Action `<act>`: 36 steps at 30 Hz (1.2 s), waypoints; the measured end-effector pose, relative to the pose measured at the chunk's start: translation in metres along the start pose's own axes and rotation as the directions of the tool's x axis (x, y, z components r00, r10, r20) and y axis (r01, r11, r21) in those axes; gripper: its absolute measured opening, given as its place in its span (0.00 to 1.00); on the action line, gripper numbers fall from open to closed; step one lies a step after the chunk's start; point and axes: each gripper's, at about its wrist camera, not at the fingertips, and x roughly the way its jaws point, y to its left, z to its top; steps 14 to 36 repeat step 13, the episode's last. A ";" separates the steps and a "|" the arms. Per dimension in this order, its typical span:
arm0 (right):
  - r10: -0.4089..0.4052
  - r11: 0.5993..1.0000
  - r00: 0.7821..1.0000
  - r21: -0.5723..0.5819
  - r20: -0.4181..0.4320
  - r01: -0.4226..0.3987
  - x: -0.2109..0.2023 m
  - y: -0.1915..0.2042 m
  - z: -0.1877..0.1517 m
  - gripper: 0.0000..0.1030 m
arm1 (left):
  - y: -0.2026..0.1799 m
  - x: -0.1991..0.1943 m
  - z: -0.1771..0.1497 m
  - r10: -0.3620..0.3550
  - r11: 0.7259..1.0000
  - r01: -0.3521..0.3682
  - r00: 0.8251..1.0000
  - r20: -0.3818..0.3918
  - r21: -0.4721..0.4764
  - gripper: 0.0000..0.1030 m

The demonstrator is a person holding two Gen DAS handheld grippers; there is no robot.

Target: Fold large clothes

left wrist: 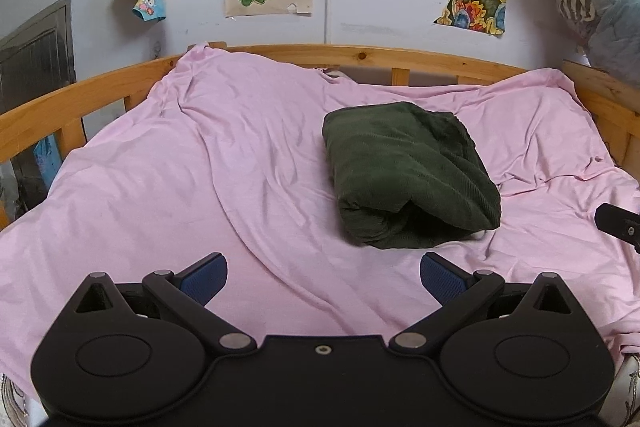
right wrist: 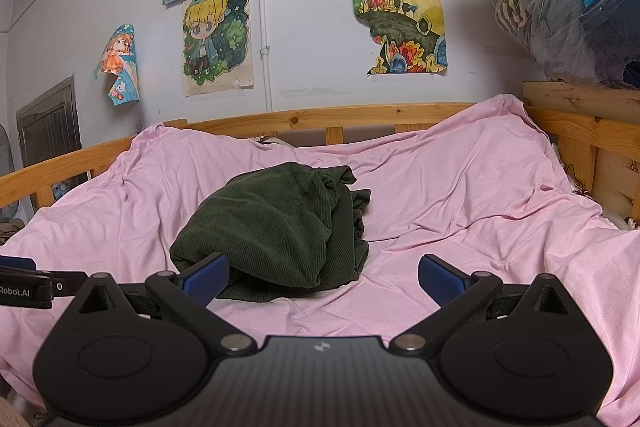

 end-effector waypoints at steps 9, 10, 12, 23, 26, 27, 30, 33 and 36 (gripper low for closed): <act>-0.001 1.000 1.000 -0.001 -0.001 0.001 0.000 -0.001 -0.001 1.00 | 0.001 0.001 -0.001 -0.016 1.000 0.016 1.000 -0.004 0.008 0.99; -0.001 1.000 1.000 -0.001 -0.002 0.001 0.000 -0.001 -0.001 1.00 | 0.001 0.002 -0.001 -0.015 1.000 0.015 1.000 -0.004 0.010 0.99; -0.002 1.000 1.000 -0.002 -0.003 0.002 0.001 -0.002 -0.002 1.00 | 0.000 0.001 -0.001 -0.015 1.000 0.015 1.000 -0.005 0.010 0.99; -0.002 1.000 1.000 -0.003 -0.005 0.002 0.001 -0.003 -0.003 1.00 | 0.000 0.002 -0.001 -0.015 1.000 0.015 1.000 -0.007 0.010 0.99; -0.002 1.000 1.000 -0.003 -0.005 0.002 0.001 -0.003 -0.003 1.00 | 0.000 0.002 -0.001 -0.015 1.000 0.015 1.000 -0.007 0.010 0.99; -0.002 1.000 1.000 -0.003 -0.005 0.002 0.001 -0.003 -0.003 1.00 | 0.000 0.002 -0.001 -0.015 1.000 0.015 1.000 -0.007 0.010 0.99; -0.002 1.000 1.000 -0.003 -0.005 0.002 0.001 -0.003 -0.003 1.00 | 0.000 0.002 -0.001 -0.015 1.000 0.015 1.000 -0.007 0.010 0.99; -0.002 1.000 1.000 -0.003 -0.005 0.002 0.001 -0.003 -0.003 1.00 | 0.000 0.002 -0.001 -0.015 1.000 0.015 1.000 -0.007 0.010 0.99; -0.002 1.000 1.000 -0.003 -0.005 0.002 0.001 -0.003 -0.003 1.00 | 0.000 0.002 -0.001 -0.015 1.000 0.015 1.000 -0.007 0.010 0.99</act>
